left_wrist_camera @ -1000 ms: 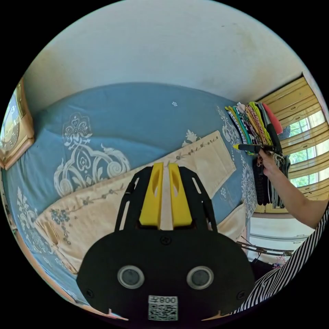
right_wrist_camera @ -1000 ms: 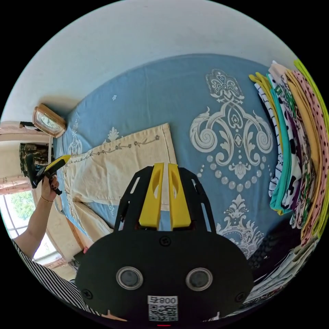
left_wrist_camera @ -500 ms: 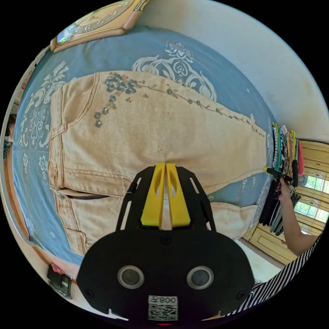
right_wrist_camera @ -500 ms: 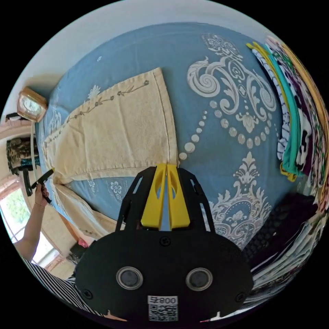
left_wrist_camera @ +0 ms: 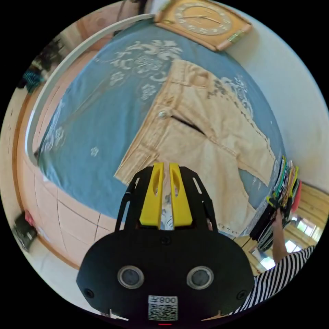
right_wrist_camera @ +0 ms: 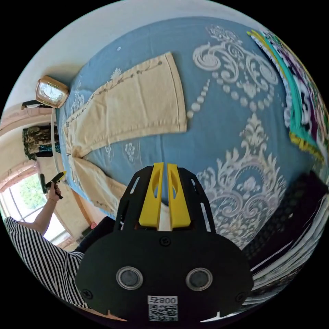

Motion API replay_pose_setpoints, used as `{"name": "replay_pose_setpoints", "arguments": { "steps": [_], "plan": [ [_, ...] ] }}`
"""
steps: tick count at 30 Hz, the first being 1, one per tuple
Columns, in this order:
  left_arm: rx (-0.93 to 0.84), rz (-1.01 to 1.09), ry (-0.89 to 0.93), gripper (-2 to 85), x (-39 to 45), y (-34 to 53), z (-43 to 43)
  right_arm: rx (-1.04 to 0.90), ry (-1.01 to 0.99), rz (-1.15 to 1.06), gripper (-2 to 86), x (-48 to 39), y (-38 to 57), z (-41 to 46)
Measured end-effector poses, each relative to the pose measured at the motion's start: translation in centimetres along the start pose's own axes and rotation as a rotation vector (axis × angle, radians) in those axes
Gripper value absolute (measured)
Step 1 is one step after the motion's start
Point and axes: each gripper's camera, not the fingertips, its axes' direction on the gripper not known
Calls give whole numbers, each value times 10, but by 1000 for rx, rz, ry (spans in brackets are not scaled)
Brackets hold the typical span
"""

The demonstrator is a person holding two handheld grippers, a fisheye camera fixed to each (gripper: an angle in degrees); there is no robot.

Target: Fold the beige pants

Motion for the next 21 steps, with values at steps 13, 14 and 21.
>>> {"name": "replay_pose_setpoints", "arguments": {
  "steps": [13, 14, 21],
  "plan": [
    [-15, -456, 351, 81, -151, 65, 114, -142, -284, 555, 85, 77, 182, 110],
    [-12, -459, 372, 79, -160, 69, 120, -120, -337, 606, 87, 82, 193, 118],
    [-2, -485, 389, 76, -194, 82, 155, -55, -479, 764, 96, 93, 241, 160]
  ]
}}
